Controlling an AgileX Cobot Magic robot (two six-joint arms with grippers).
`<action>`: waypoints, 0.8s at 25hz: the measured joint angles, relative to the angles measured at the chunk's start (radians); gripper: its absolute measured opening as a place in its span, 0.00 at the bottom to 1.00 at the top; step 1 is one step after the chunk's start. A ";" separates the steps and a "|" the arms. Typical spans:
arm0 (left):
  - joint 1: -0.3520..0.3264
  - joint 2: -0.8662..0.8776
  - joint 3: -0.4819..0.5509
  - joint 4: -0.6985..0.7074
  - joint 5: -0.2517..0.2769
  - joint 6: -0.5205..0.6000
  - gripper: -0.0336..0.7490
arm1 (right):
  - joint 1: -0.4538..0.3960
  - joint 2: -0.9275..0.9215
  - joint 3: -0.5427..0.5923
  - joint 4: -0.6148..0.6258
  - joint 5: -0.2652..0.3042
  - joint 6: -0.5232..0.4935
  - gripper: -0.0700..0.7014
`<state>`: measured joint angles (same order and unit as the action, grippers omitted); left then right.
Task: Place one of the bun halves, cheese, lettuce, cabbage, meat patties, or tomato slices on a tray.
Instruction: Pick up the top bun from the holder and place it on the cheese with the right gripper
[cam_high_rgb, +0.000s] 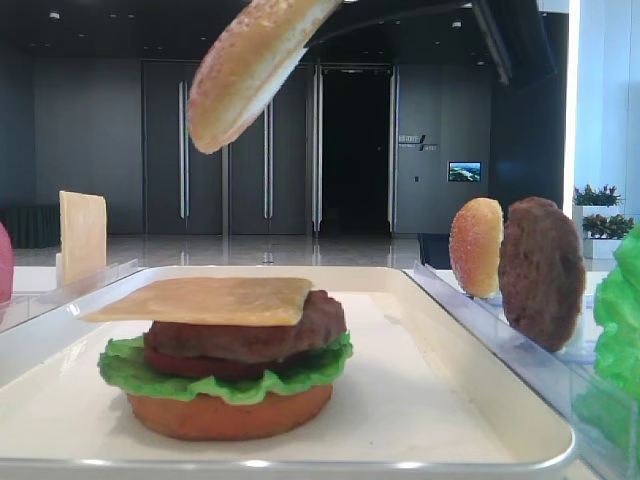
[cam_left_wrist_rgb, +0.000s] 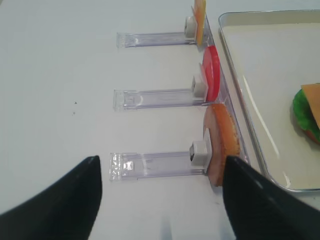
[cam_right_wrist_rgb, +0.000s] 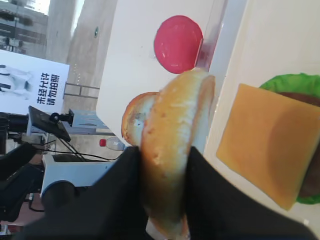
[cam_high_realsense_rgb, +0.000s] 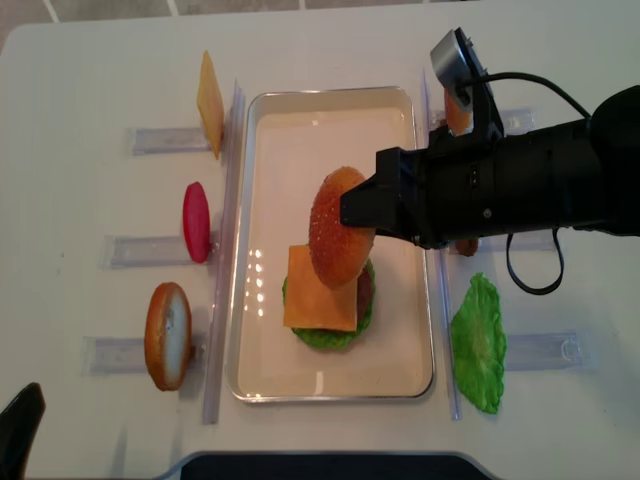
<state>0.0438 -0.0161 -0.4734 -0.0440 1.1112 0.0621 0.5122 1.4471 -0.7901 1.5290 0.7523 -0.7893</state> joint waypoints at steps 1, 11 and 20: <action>0.000 0.000 0.000 0.000 0.000 0.000 0.78 | 0.000 0.017 0.000 0.024 0.008 -0.023 0.38; 0.000 0.000 0.000 0.000 0.000 0.000 0.78 | 0.027 0.146 0.000 0.149 0.035 -0.160 0.38; 0.000 0.000 0.000 0.000 0.000 0.000 0.78 | 0.027 0.223 0.001 0.177 0.037 -0.205 0.38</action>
<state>0.0438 -0.0161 -0.4734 -0.0440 1.1112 0.0621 0.5389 1.6702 -0.7892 1.7057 0.7889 -0.9944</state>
